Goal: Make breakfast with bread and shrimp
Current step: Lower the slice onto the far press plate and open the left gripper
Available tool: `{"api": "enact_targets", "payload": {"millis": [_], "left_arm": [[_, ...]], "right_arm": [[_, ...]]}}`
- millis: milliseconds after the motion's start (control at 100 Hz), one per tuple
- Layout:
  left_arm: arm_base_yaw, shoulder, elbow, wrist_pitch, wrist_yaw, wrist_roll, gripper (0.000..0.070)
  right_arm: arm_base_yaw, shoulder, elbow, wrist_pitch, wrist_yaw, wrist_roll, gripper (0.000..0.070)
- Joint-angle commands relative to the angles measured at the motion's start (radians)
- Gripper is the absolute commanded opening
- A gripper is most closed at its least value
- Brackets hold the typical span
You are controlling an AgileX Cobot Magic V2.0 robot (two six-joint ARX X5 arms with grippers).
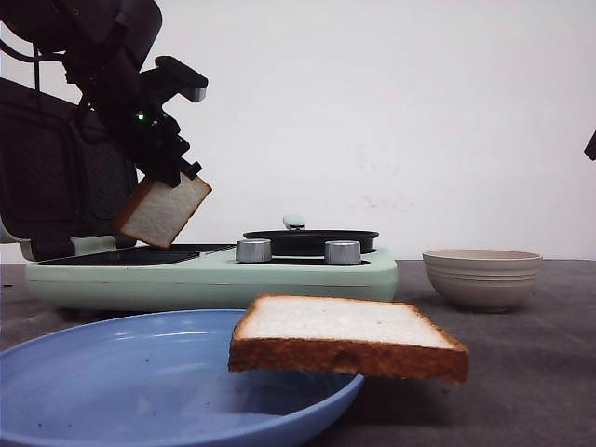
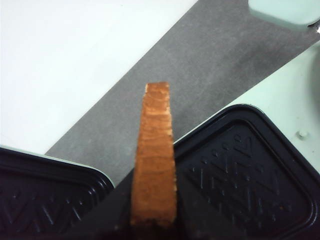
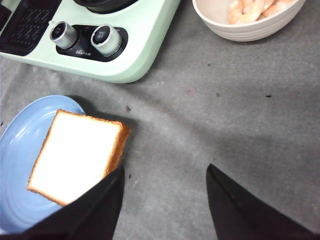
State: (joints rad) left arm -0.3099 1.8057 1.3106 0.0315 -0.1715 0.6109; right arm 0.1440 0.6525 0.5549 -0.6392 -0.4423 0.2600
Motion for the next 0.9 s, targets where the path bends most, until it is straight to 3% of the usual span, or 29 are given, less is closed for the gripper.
{"api": "enact_targets", "payload": {"millis": [0,80,260,400,520,890], "left_arm": [[-0.002,0.020,0.024,0.005,0.013,0.006,0.0001],[-0.002,0.020,0.024,0.003,0.013,0.006,0.0023],[-0.002,0.020,0.024,-0.046,0.037,0.005,0.0286],[-0.002,0.020,0.024,-0.091,0.067,-0.008,0.0294],[-0.002,0.020,0.024,-0.112,0.109,-0.050,0.0371],[-0.005,0.020,0.024,-0.097,0.226,-0.189,0.0396]], "right_arm": [[0.003,0.006,0.016,0.010,-0.002,-0.011,0.0319],[0.003,0.006,0.016,0.010,-0.002,-0.011,0.0319],[0.003,0.006,0.016,0.010,-0.002,-0.011,0.0319],[0.003,0.006,0.016,0.010,-0.002,-0.011,0.0319],[0.003,0.006,0.016,0.010,-0.002,-0.011,0.0319],[0.003,0.006,0.016,0.010,-0.002,-0.011,0.0319]]}}
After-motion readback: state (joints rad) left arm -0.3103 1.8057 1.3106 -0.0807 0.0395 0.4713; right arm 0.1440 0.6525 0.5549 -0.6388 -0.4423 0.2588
